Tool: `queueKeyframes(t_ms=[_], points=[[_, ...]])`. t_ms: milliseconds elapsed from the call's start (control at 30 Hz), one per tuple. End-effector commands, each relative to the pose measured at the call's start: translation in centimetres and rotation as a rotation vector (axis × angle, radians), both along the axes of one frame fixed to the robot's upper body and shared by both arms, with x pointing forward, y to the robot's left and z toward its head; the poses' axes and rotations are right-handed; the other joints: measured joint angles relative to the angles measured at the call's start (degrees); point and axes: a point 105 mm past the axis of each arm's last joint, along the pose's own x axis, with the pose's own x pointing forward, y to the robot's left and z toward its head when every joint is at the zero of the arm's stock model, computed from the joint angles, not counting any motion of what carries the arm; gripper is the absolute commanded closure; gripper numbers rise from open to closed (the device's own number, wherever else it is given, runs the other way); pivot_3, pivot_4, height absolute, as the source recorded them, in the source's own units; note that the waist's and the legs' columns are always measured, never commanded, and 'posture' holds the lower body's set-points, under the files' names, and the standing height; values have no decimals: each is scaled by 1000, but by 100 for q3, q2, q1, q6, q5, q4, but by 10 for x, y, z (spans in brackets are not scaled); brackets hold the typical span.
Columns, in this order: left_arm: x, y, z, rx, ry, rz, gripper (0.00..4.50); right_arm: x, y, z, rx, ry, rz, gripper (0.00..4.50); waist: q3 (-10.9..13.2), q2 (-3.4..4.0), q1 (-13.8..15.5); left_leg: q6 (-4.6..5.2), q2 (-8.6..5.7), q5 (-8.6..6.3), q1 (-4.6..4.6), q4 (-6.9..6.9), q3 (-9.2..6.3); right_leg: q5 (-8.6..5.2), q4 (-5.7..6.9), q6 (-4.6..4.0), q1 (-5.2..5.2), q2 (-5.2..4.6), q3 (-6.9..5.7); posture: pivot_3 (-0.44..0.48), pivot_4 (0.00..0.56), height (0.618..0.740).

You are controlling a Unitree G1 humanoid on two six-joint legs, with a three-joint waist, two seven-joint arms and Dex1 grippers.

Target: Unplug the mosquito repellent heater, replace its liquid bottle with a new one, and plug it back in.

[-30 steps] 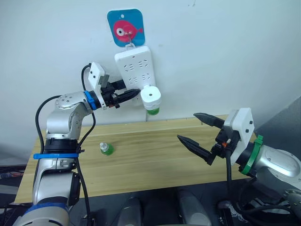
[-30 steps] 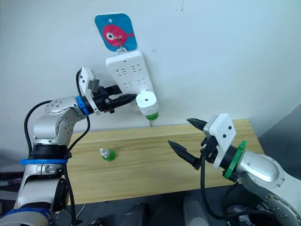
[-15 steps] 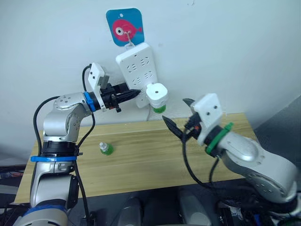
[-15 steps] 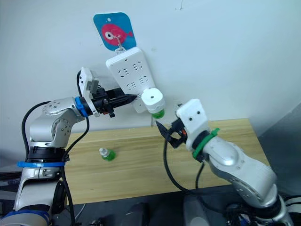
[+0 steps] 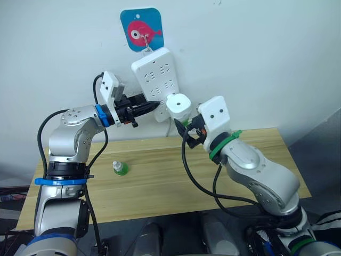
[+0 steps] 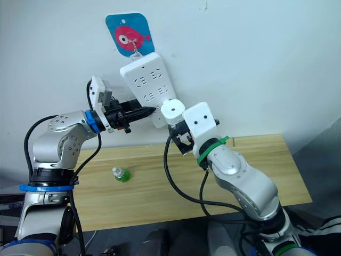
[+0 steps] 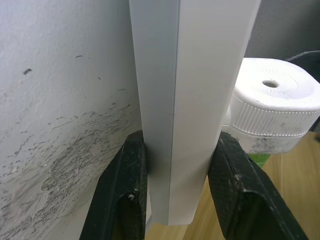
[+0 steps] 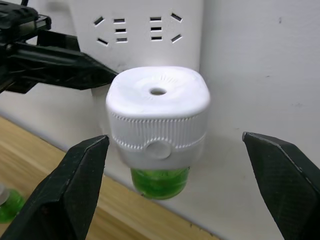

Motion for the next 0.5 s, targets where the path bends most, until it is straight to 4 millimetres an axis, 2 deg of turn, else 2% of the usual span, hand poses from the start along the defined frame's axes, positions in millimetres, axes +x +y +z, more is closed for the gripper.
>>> queueKeyframes(t_ms=[33, 400, 500], points=[[-5, -7, 7, 13, -39, -27, 3193, 3, 5, 15, 38, -53, 19, 0, 0, 0, 0, -1, 0, 1, 0, 0, -1, 0, 0, 0, 0, 0, 0, -215, 217, 734], [-5, -7, 7, 15, -44, -27, 3193, 19, 21, 21, 72, -73, 68, 0, 0, 1, -5, -4, -2, 2, -1, 0, 0, 1, 1, 0, -1, -3, -1, -207, 211, 734], [-4, -7, 8, 15, -45, -24, 3193, 22, 24, 21, 63, -77, 79, 595, 0, 1, -5, -4, -2, 2, -1, 0, -1, 1, 1, -1, -2, -3, -2, -205, 209, 734]])
